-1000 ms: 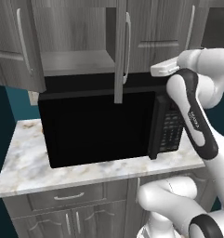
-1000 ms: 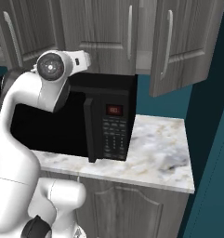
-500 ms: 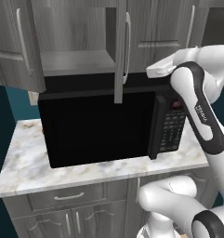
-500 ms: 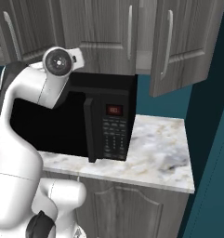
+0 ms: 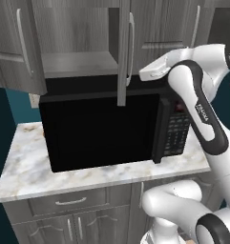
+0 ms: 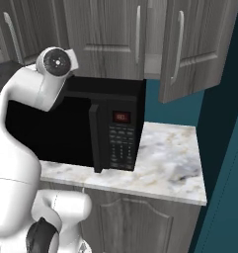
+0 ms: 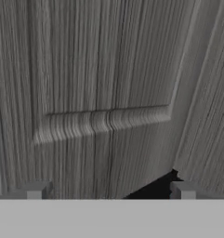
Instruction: Close all open cabinet doors.
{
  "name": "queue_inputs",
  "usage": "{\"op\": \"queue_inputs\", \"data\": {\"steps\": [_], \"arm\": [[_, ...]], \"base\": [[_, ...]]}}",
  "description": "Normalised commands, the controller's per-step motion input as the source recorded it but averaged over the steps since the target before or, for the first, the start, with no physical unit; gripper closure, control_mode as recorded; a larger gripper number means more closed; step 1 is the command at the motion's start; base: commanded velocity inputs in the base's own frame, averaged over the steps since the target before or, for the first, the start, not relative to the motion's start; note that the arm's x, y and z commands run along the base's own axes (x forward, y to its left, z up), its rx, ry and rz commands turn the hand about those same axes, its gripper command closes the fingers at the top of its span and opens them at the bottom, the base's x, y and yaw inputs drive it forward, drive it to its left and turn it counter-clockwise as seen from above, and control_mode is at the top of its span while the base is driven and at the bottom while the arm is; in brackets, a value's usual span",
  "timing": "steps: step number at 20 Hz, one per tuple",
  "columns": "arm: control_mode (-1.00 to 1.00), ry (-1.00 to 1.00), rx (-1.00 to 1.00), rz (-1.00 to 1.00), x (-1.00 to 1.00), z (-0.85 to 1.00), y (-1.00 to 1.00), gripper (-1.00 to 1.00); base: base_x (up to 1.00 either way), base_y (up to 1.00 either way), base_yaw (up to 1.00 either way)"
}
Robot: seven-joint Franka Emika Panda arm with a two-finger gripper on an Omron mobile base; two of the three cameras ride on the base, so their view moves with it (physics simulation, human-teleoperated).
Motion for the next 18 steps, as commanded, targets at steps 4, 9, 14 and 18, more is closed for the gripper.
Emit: {"op": "queue_inputs", "data": {"steps": [4, 9, 14, 18], "arm": [[-1.0, 0.02, 0.0, 0.07, 0.0, 0.0, 0.41, -1.0], [-1.0, 0.01, 0.0, 0.07, 0.0, 0.0, 0.44, -1.0], [-1.0, 0.01, 0.0, 0.06, 0.04, 0.0, 0.34, -1.0], [-1.0, 0.0, 0.0, 0.01, 0.23, -0.06, 0.27, -1.0]], "base": [[0.0, 0.0, 0.0], [0.0, 0.0, 0.0], [0.0, 0.0, 0.0], [0.0, 0.0, 0.0]]}}
